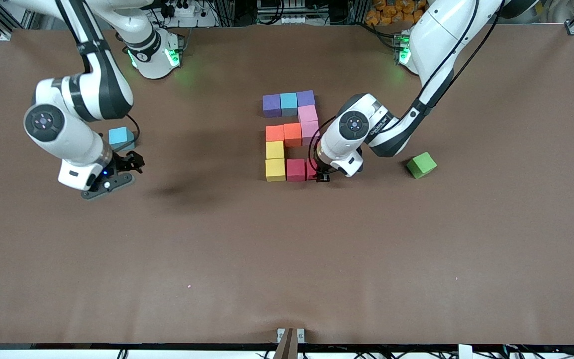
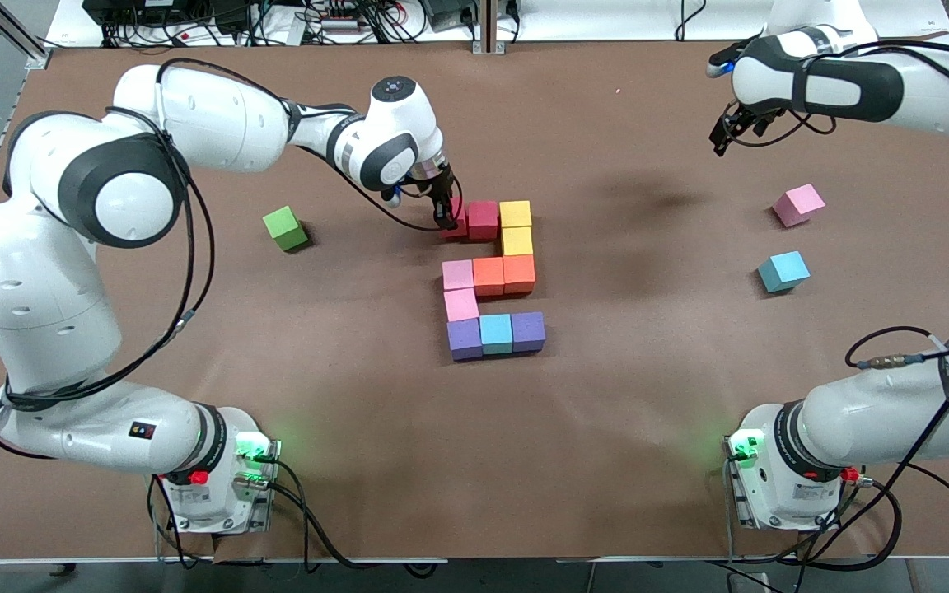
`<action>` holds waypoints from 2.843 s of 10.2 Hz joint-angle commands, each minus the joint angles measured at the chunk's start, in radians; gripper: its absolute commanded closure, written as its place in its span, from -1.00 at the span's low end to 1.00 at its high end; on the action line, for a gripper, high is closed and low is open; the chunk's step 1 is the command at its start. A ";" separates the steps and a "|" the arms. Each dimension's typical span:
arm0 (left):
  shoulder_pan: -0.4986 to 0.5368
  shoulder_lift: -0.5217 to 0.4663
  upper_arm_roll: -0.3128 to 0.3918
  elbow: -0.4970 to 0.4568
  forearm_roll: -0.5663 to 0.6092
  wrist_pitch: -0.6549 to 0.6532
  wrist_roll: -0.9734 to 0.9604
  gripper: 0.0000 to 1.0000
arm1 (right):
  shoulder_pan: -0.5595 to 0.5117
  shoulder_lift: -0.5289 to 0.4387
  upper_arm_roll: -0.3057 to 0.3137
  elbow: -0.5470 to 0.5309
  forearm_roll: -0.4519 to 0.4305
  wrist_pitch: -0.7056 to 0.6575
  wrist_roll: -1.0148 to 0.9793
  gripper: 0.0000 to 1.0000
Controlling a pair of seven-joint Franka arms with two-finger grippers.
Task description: Form number 2 with 11 blocks
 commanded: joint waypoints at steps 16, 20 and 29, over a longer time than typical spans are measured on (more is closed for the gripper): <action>-0.021 0.033 0.010 0.021 0.063 0.016 -0.037 -0.99 | -0.126 -0.092 0.014 0.549 0.091 -0.522 0.184 -1.00; -0.012 0.010 0.011 0.030 0.063 0.012 -0.053 -1.00 | -0.124 -0.086 0.016 0.551 0.056 -0.519 0.134 -1.00; 0.096 -0.152 -0.073 0.112 0.040 -0.164 0.059 -1.00 | -0.144 -0.055 0.002 0.607 0.068 -0.572 0.129 -1.00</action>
